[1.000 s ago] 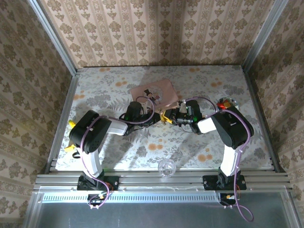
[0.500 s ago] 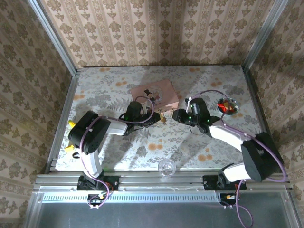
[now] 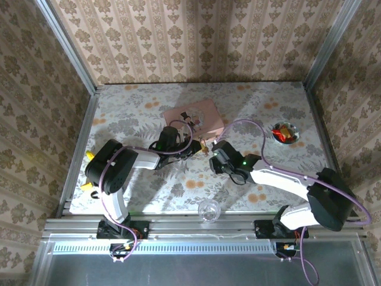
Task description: Unlock a padlock with a key
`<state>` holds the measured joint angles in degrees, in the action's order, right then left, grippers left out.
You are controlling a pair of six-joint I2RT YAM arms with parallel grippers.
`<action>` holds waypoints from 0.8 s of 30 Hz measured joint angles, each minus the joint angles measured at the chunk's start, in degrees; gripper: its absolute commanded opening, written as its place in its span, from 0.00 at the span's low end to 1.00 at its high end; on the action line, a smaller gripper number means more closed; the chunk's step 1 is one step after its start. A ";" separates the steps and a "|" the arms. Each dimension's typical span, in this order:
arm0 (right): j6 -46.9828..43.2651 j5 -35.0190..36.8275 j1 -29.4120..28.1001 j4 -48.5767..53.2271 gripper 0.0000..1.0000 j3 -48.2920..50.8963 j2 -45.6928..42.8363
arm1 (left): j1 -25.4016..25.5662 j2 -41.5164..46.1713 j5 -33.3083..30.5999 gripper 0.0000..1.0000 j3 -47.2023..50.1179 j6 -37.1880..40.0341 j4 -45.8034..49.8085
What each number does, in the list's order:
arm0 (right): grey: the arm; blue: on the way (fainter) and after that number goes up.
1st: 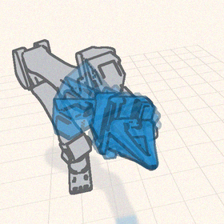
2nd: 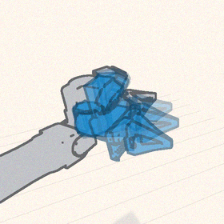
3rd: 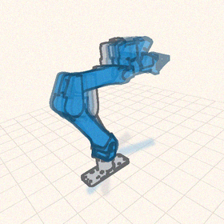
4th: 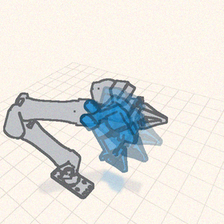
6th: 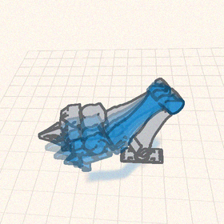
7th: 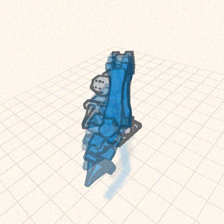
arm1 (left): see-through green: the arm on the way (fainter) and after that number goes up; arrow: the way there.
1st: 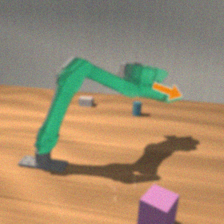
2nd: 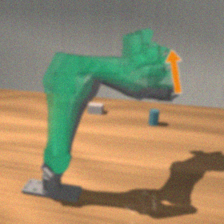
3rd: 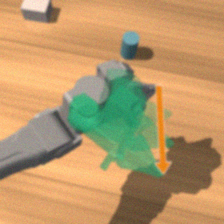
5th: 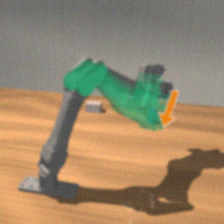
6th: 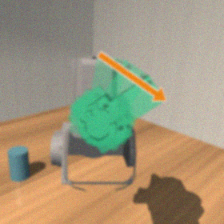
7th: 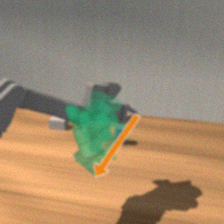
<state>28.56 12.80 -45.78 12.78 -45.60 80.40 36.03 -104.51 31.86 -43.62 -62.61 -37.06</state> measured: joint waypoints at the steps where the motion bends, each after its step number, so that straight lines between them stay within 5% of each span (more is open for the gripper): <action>1: -0.39 0.90 -0.63 0.35 0.29 -1.51 1.55 | 0.00 0.00 0.00 0.00 -0.04 -0.04 0.09; 24: -7.69 8.22 -2.27 5.07 0.32 -13.97 15.45 | -0.07 0.44 0.04 0.00 -0.79 -0.17 2.51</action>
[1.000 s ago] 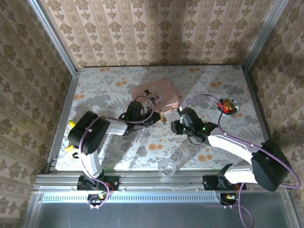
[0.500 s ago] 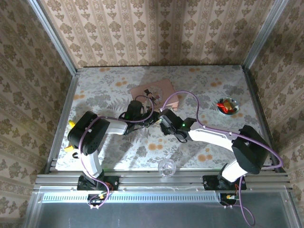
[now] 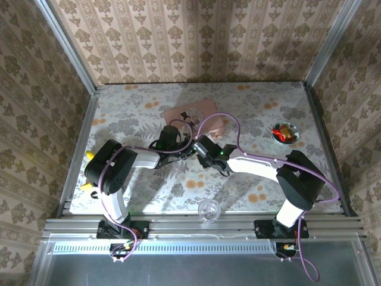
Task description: Unlock a padlock with a key
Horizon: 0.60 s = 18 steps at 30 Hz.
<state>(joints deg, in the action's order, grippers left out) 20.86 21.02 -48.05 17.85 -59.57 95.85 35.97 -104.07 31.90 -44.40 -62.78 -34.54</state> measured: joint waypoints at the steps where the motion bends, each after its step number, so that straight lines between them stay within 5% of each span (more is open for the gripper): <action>1: -0.15 0.33 0.00 0.31 0.32 -0.31 0.24 | 0.00 0.00 0.00 0.00 0.00 0.00 0.02; 18: -3.43 4.02 0.00 0.31 0.34 -3.48 6.25 | -0.02 0.00 0.15 0.00 -0.22 0.24 0.50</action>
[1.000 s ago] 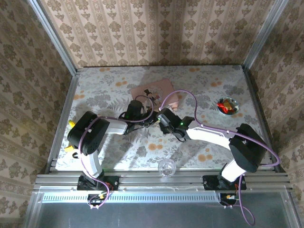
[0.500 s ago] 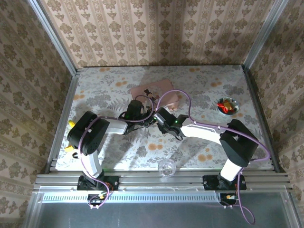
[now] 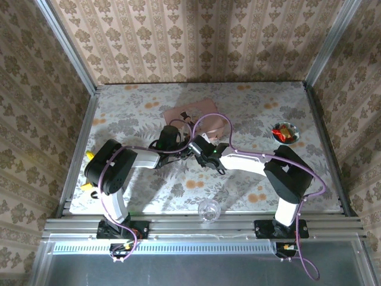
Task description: Unlock a padlock with a key
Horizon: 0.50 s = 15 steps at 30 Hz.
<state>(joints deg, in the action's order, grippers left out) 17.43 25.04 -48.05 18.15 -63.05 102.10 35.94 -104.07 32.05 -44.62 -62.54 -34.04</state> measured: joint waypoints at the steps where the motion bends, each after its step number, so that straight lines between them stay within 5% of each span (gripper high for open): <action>1: -0.20 0.11 0.00 -0.11 0.33 0.00 0.00 | 0.00 0.00 0.02 0.00 -0.04 -0.02 0.09; 8: -0.83 0.94 0.04 -1.20 0.31 -0.02 0.42 | -0.04 0.00 0.02 0.00 -0.15 0.37 0.35; 15: -1.62 1.18 0.39 -2.25 0.14 -0.17 0.94 | -0.44 0.00 -0.39 0.00 -0.68 0.44 1.27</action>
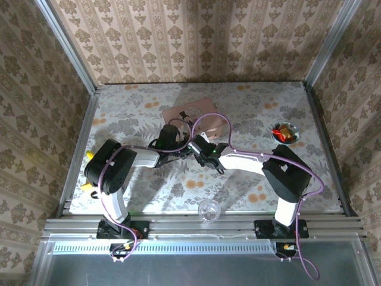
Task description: Unlock a padlock with a key
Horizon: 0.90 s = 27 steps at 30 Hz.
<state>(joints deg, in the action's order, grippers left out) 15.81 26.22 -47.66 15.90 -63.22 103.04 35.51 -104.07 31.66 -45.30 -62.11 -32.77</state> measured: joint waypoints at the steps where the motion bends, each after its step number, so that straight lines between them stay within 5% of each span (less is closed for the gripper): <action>1: -0.24 0.00 0.04 -0.15 0.14 0.00 0.07 | -0.02 0.00 -0.02 0.00 -0.07 -0.02 0.09; 8: -2.47 -2.71 1.09 -0.90 0.00 0.00 0.04 | -0.28 0.00 -0.09 0.00 -0.13 0.00 0.28; 18: -5.11 -10.84 4.22 -2.97 0.00 1.51 -1.11 | -0.35 0.00 -0.46 0.00 -0.33 0.37 0.90; 27: -3.93 -26.40 11.15 -9.79 0.00 7.98 -5.99 | -0.20 0.00 0.17 0.00 -0.33 -0.26 0.61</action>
<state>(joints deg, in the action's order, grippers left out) 11.88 -0.19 -36.51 6.11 -55.24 97.06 35.31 -104.07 31.83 -45.63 -62.37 -32.16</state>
